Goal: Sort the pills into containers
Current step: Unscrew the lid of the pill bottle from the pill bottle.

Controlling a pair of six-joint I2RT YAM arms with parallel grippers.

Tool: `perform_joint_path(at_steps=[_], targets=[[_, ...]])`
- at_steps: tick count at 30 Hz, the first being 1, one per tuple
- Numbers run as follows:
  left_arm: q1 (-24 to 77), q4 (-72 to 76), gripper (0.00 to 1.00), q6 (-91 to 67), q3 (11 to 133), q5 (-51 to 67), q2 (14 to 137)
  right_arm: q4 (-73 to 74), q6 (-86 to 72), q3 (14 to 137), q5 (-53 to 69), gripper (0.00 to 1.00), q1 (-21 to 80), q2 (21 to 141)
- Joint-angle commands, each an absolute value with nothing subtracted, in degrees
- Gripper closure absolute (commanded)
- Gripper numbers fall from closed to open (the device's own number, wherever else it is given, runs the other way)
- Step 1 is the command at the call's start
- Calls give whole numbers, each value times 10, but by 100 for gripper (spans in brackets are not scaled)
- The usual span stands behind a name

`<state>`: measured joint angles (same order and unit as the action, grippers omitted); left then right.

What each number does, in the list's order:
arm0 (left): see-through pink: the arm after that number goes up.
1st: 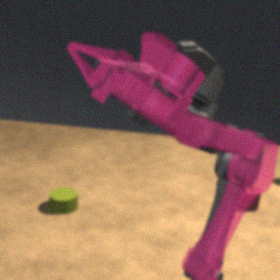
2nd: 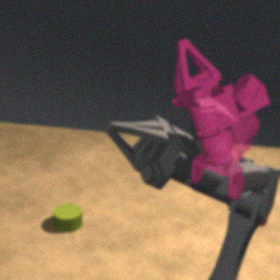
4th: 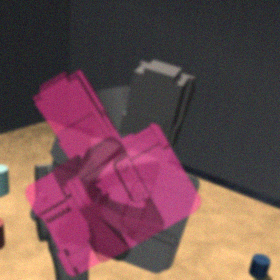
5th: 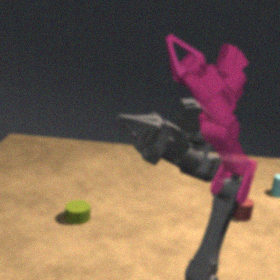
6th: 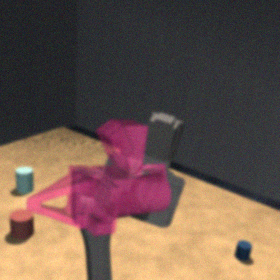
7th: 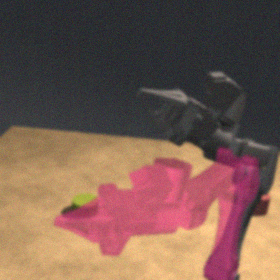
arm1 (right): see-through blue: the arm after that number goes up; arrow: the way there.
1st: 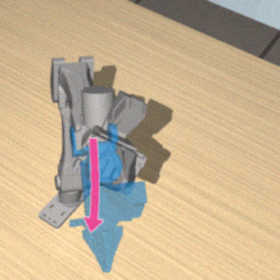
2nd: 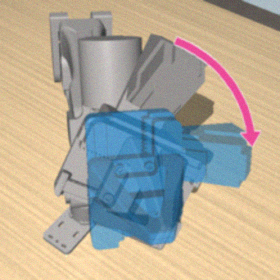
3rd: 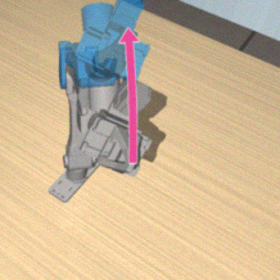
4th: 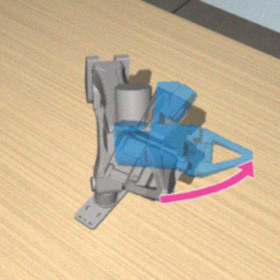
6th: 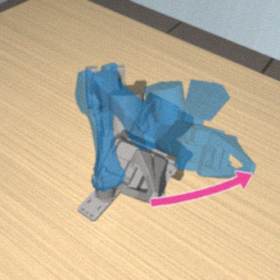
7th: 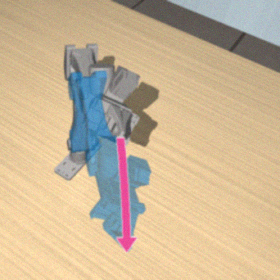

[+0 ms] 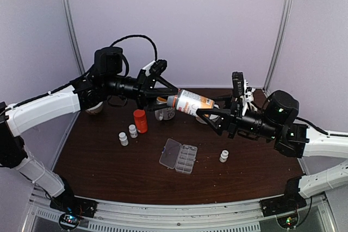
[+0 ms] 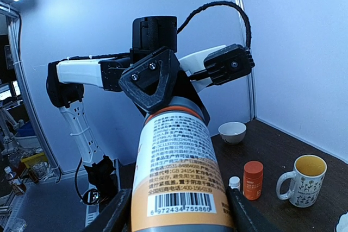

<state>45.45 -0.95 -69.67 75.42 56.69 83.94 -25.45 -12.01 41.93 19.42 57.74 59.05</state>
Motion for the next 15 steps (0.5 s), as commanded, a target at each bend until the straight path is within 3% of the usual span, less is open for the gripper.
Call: perform_joint_path(at_steps=[1,4,6,12,15], targets=[[466,80,79,-728,759,600,838,-266,-122,399,211,98,589,595],[465,4,37,-656,781,586,832,-264,-138,400,207,100,588,595],[462,-78,23,-565,808,560,821,-259,-157,408,212,100,588,601],[441,-133,5,-465,817,517,792,-280,-245,431,269,100,585,636],[433,-159,2,-427,825,507,788,-306,-289,428,282,100,585,647]])
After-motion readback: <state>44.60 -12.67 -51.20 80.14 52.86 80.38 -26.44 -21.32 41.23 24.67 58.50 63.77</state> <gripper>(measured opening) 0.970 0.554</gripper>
